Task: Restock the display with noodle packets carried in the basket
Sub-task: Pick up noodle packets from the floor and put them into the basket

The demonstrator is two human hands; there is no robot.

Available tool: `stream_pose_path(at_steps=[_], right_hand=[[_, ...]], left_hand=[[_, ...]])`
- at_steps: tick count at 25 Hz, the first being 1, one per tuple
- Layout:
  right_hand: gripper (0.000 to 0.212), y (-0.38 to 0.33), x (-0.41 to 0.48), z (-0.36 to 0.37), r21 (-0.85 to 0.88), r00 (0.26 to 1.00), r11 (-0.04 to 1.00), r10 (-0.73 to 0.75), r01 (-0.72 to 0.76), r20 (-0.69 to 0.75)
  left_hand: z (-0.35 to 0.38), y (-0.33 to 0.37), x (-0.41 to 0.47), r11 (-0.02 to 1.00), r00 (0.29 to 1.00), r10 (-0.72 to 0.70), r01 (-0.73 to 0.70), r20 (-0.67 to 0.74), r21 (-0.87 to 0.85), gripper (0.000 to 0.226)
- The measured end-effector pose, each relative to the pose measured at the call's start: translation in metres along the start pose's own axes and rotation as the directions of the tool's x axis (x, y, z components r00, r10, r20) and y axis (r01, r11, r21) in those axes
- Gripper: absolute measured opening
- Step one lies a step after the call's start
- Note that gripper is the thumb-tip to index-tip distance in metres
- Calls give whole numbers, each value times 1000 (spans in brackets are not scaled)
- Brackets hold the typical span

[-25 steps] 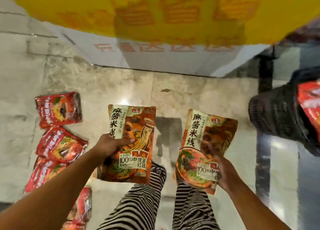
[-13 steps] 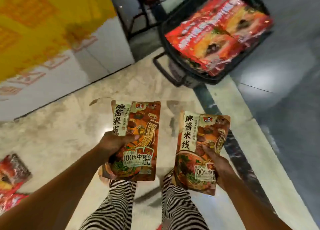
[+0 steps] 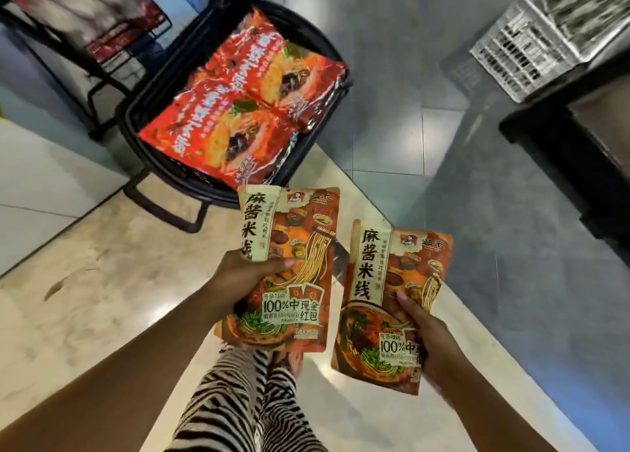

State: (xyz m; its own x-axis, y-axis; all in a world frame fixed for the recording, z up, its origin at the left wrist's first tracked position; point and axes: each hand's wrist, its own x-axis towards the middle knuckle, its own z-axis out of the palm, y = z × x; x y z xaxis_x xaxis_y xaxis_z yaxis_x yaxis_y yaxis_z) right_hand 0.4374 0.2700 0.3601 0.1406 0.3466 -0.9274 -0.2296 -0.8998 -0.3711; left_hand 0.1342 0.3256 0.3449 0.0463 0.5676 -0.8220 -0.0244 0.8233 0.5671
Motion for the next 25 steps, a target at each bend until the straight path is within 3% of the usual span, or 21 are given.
stream_pose_path(at_steps=[3, 5, 7, 9, 11, 14, 17, 19, 22, 25], right_hand=[[57, -32, 16, 13, -108, 999, 994, 16, -19, -30], [56, -64, 28, 36, -167, 1000, 986, 2, -7, -28], [73, -91, 38, 56, -240, 1000, 971, 4, -5, -5], [88, -124, 46, 84, -328, 999, 944, -17, 27, 33], [80, -171, 56, 128, -401, 997, 914, -40, 65, 69], [61, -231, 65, 192, -535, 980, 821, -148, 198, 136], [28, -269, 91, 248, -629, 971, 740, -180, 239, 157], [28, -288, 112, 273, -679, 964, 686, -217, 262, 152], [37, -312, 140, 299, -621, 940, 706, -242, 340, 241], [42, -342, 174, 319, -626, 935, 698, -207, 348, 289]], left_hand=[[-6, 30, 32, 1000, 1000, -21, 21, 8, -22, 66], [-24, 60, 52, 1000, 1000, -9, 9, 13, -7, 54], [-39, 82, 65, 999, 999, 11, -12, 35, 42, 39], [-62, 105, 78, 996, 999, 31, -33, 23, 84, 43], [-96, 132, 96, 994, 999, 24, -19, -39, 104, 60], [-133, 156, 116, 995, 993, 50, -41, -106, 88, 43], [-155, 161, 130, 999, 980, 51, -53, -191, -6, 45], [-159, 156, 140, 989, 952, -14, -32, -306, -143, 45], [-149, 152, 151, 922, 886, -164, -19, -435, -387, 44], [-126, 149, 164, 861, 844, -282, 13, -456, -508, 41]])
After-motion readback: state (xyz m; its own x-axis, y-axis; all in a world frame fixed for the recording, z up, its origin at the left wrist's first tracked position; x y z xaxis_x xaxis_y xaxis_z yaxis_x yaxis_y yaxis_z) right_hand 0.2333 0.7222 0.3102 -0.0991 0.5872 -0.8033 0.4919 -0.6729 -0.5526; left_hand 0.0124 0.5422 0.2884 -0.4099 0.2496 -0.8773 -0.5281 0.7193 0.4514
